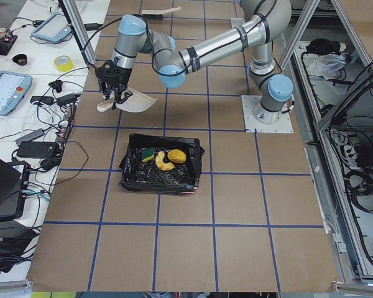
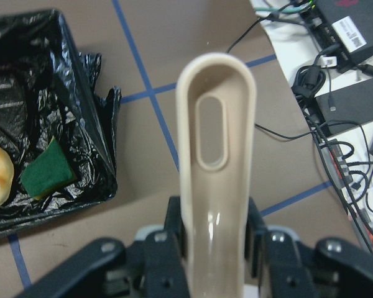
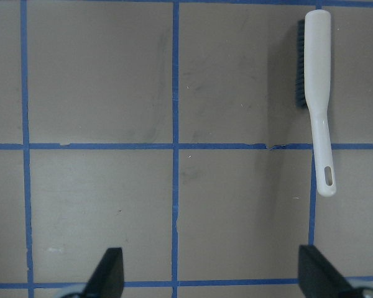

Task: Sweep and dump trash into bin
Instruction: 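Set the brush down with the right gripper while the left brings the dustpan back, then lower the dustpan onto the table with the left gripper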

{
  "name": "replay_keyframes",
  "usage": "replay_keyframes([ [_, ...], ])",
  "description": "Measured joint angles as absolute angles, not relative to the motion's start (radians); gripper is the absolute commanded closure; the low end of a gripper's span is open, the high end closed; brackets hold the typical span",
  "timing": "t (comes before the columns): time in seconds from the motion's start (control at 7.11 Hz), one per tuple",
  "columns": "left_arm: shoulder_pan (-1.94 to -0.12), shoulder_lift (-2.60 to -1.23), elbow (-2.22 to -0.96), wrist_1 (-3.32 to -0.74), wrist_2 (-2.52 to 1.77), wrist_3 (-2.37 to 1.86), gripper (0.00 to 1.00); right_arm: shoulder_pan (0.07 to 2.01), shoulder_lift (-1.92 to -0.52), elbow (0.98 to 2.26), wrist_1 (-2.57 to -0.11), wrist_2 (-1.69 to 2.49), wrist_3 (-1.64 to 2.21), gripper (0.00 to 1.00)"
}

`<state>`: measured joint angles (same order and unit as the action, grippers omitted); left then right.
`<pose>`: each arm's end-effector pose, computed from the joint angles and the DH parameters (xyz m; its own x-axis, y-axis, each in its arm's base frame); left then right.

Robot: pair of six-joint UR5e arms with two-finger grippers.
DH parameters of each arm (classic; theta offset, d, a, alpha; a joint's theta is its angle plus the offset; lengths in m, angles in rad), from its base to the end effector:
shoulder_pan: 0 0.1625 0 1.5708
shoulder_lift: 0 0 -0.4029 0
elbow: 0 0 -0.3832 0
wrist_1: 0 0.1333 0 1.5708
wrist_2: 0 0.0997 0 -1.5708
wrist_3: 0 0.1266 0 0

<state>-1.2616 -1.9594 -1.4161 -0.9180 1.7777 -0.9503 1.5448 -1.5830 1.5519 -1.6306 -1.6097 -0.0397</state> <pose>0.1007 -0.6679 0.3739 -0.3011 -0.9274 0.2218 -0.8994 0.1989 -0.3892 0.1156 -0.4920 0.4604 -0.9991 -0.0100 0.0423 -0.0138 0.9959 -0.0892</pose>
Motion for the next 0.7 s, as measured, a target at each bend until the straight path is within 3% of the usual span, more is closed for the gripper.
replay_keyframes([
  [0.7, -1.370, -2.121, -1.415, -1.021, 1.746, -1.373, 1.00, 1.546, -1.581, 1.578, -1.642, -1.509, -0.042, 0.00],
])
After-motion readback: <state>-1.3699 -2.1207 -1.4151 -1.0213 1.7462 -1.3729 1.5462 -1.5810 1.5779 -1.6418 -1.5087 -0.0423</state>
